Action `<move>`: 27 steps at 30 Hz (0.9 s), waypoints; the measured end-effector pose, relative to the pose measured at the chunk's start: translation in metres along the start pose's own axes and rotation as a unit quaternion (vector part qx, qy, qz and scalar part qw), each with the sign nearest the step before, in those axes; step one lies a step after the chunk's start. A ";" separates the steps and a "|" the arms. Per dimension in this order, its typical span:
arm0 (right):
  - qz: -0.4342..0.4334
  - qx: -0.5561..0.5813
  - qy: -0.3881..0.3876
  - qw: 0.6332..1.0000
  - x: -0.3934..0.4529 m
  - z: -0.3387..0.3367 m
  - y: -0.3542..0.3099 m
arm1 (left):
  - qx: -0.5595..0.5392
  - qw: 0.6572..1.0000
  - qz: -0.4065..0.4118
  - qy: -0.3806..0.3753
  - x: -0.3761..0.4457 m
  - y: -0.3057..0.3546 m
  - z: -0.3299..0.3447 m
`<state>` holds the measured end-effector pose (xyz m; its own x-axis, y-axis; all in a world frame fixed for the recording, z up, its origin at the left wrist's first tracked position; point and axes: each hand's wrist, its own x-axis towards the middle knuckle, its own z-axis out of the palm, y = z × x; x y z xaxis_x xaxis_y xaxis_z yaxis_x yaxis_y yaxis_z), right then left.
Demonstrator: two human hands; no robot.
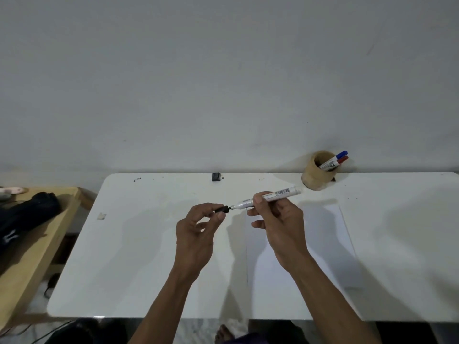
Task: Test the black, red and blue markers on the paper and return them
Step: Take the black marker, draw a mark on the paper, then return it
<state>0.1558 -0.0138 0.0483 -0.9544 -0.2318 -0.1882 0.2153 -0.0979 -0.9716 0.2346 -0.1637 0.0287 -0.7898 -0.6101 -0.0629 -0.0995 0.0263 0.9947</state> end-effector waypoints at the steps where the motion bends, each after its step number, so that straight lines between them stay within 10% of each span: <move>1: 0.004 -0.001 0.000 1.000 -0.001 0.001 0.000 | -0.001 1.000 0.002 -0.004 -0.001 0.001 0.001; 27: 0.025 0.022 0.008 0.999 -0.010 -0.070 -0.032 | 0.037 0.987 -0.010 -0.158 0.008 0.022 0.025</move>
<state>0.1439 0.0596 0.0710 -0.9455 -0.2217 -0.2385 0.2708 -0.1290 -0.9539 0.2110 -0.1482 0.0482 -0.9351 -0.3349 -0.1156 -0.1514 0.0829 0.9850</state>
